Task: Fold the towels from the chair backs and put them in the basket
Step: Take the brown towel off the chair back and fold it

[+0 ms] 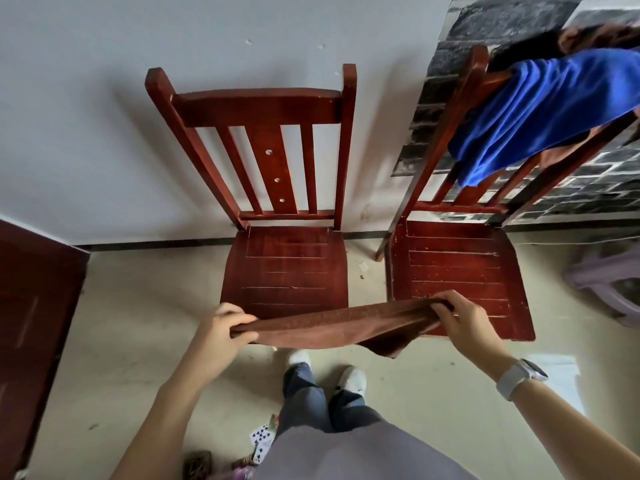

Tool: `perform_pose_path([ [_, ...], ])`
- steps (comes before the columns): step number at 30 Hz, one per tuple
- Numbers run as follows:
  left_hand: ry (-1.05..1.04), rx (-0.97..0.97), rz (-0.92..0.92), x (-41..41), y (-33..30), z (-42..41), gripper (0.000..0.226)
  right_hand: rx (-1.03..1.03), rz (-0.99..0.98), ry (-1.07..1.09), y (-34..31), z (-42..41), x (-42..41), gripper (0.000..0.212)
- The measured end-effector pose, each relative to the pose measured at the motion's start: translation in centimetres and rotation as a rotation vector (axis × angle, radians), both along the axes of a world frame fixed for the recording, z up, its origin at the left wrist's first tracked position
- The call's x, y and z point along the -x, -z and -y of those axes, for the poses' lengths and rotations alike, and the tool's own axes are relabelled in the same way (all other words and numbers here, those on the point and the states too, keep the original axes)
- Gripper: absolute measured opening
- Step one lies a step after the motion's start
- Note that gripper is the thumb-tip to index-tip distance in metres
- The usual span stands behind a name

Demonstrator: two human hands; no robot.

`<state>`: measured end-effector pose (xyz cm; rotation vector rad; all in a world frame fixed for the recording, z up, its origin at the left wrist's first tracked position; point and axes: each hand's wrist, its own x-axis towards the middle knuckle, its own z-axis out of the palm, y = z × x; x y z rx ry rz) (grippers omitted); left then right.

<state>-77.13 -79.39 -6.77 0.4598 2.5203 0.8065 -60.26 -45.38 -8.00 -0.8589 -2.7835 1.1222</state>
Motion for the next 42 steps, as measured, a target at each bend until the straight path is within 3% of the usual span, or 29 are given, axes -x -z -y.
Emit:
perform_pose_path([
  [4,-0.015,0.075,-0.185,0.4,0.8,1.6,0.014,-0.027,-0.062,0.043,0.9,1.8,0.3,0.014],
  [8,-0.122,0.059,-0.151,3.2,2.4,2.9,0.013,-0.028,-0.066,0.017,2.5,3.3,3.0,0.023],
  [12,-0.152,0.045,-0.089,8.8,5.9,3.0,0.012,-0.095,0.054,0.007,5.9,4.3,8.5,0.023],
  [15,-0.158,0.07,-0.033,14.0,10.2,2.5,0.016,-0.146,0.125,0.079,9.5,4.6,13.4,0.021],
  [21,-0.176,0.114,-0.097,22.4,19.2,0.7,0.018,-0.03,0.118,0.272,17.1,3.9,22.9,0.023],
  [27,-0.281,-0.001,-0.102,27.1,25.1,-1.2,0.026,0.102,0.026,0.515,22.0,3.2,27.4,0.032],
  [30,-0.339,0.01,-0.047,25.4,27.3,-0.7,0.03,0.162,0.123,0.539,24.5,3.7,24.8,0.033],
  [36,-0.622,0.144,0.227,12.9,31.7,3.4,0.027,0.321,0.616,0.363,30.6,7.3,14.1,0.03],
  [39,-0.795,0.239,0.356,7.1,33.1,4.9,0.032,0.463,0.646,0.424,32.3,8.9,10.4,0.035],
  [42,-0.851,0.25,0.375,4.0,34.1,5.3,0.04,0.522,0.617,0.482,33.5,9.4,8.8,0.034],
])
